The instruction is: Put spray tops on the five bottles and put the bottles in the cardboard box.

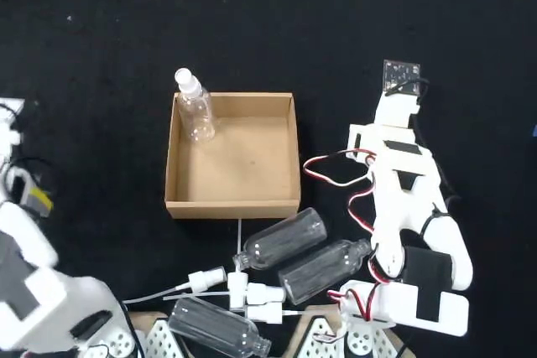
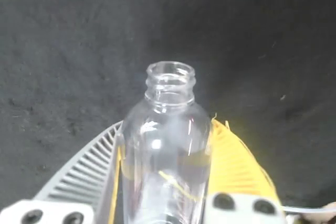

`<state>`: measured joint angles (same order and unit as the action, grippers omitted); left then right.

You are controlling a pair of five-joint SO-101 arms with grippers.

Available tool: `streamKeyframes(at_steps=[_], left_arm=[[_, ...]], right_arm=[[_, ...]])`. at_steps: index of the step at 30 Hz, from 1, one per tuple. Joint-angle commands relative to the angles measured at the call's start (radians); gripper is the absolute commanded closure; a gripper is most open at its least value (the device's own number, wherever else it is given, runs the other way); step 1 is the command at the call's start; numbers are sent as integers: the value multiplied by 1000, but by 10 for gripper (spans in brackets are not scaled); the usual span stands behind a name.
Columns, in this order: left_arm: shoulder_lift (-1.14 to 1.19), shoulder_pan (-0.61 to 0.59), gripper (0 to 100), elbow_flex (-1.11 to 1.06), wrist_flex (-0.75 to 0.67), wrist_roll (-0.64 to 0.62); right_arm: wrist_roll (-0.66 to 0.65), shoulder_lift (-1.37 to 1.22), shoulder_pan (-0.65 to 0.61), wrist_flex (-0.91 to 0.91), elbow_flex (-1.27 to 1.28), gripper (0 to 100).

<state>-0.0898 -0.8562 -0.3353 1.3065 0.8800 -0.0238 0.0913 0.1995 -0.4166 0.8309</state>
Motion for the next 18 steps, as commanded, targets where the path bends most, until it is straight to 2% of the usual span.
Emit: streamKeyframes(at_steps=[1,7,11,18], left_arm=[[-281,97,970,-122,-11,-161],[-566,185,970,-380,-253,-539],[-694,240,970,-510,-399,-736],[-824,311,970,-682,-628,-928]], right_arm=[[2,7,5,8,-45,804],[6,16,12,-5,-44,804],[6,18,12,-69,-73,804],[6,18,12,-199,-134,804]])
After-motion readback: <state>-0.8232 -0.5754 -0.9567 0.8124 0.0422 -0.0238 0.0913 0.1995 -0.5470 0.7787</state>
